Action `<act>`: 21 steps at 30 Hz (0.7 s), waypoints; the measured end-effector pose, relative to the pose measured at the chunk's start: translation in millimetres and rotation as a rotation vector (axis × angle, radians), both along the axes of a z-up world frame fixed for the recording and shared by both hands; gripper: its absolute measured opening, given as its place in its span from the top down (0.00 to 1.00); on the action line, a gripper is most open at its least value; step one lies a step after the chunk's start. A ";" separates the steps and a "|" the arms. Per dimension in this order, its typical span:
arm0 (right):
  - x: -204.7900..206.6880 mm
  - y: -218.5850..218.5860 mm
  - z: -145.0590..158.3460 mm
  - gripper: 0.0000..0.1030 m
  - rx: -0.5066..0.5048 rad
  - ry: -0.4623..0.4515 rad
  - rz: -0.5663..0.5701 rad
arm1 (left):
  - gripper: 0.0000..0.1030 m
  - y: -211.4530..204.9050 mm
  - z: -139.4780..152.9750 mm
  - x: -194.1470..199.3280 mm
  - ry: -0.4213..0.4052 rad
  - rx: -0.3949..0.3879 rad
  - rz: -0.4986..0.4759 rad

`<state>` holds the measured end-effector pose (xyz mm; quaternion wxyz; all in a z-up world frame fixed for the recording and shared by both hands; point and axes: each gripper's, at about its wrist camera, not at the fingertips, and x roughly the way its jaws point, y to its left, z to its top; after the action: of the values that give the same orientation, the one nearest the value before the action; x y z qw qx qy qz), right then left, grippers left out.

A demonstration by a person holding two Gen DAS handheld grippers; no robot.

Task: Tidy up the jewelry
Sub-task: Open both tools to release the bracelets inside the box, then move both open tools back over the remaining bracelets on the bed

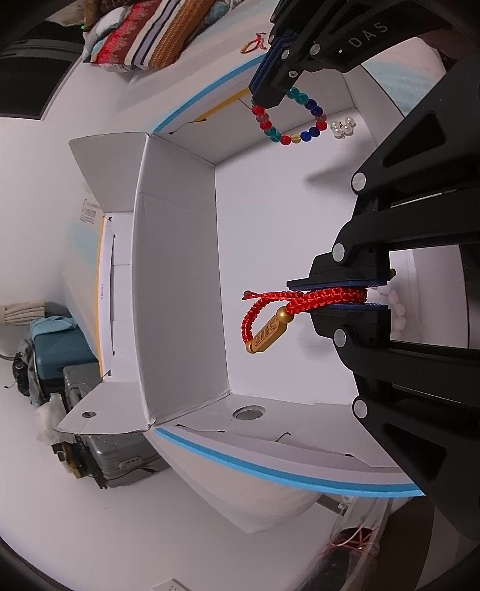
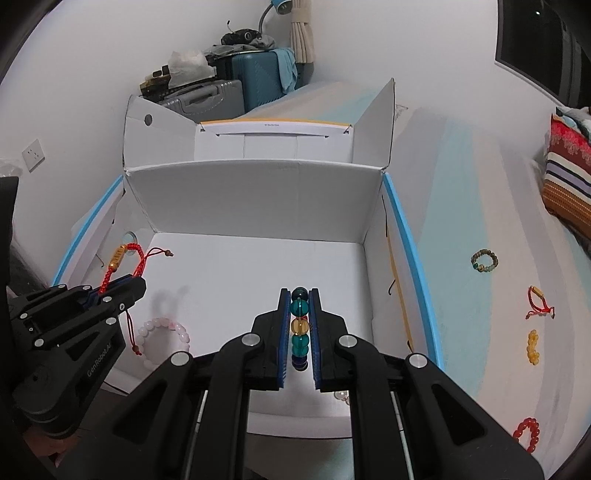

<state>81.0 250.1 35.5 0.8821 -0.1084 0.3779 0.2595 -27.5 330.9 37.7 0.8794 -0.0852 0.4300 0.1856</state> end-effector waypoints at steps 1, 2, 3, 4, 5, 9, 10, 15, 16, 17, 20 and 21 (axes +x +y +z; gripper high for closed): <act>0.7 0.8 -0.5 0.91 -0.003 0.001 0.000 | 0.95 -0.5 -0.8 0.2 0.002 0.000 0.000; 1.3 1.1 -1.6 0.91 -0.005 0.004 0.000 | 0.95 -0.1 -2.1 0.7 0.005 -0.004 0.001; 1.8 1.9 -2.7 0.91 -0.006 0.007 0.001 | 0.95 -0.5 -2.3 1.0 0.008 -0.006 0.002; 1.6 2.5 -4.4 0.91 -0.009 0.012 0.004 | 0.95 -0.8 -3.3 1.3 0.013 -0.005 0.002; 1.2 3.0 -5.9 0.91 -0.014 0.013 0.006 | 0.94 -1.4 -3.6 1.4 0.015 -0.006 0.002; 0.6 5.0 -8.9 0.91 -0.027 0.020 0.007 | 0.91 -1.6 -2.0 0.4 0.015 -0.006 0.007; 0.3 4.3 -8.0 0.90 -0.023 0.018 0.004 | 0.91 -1.4 -1.5 0.0 0.014 -0.009 0.009; -3.3 -0.6 1.9 0.63 0.003 -0.007 0.002 | 0.59 -3.1 4.4 -4.8 -0.008 0.002 0.026; -3.8 -2.1 3.9 0.59 0.004 -0.012 -0.001 | 0.55 -3.0 5.9 -6.1 -0.016 0.003 0.032; -4.5 -4.2 6.1 0.56 0.006 -0.020 -0.006 | 0.54 -3.5 7.4 -7.3 -0.020 0.006 0.037; -6.2 -13.1 12.7 0.42 0.019 -0.042 -0.023 | 0.44 -7.1 12.6 -10.7 -0.033 0.012 0.037; -6.7 -16.2 14.5 0.37 0.025 -0.047 -0.031 | 0.40 -8.8 14.9 -11.6 -0.038 0.018 0.037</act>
<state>74.3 233.8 50.0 0.8960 -0.0974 0.3553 0.2479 -39.2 322.1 52.6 0.8847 -0.0888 0.4097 0.2040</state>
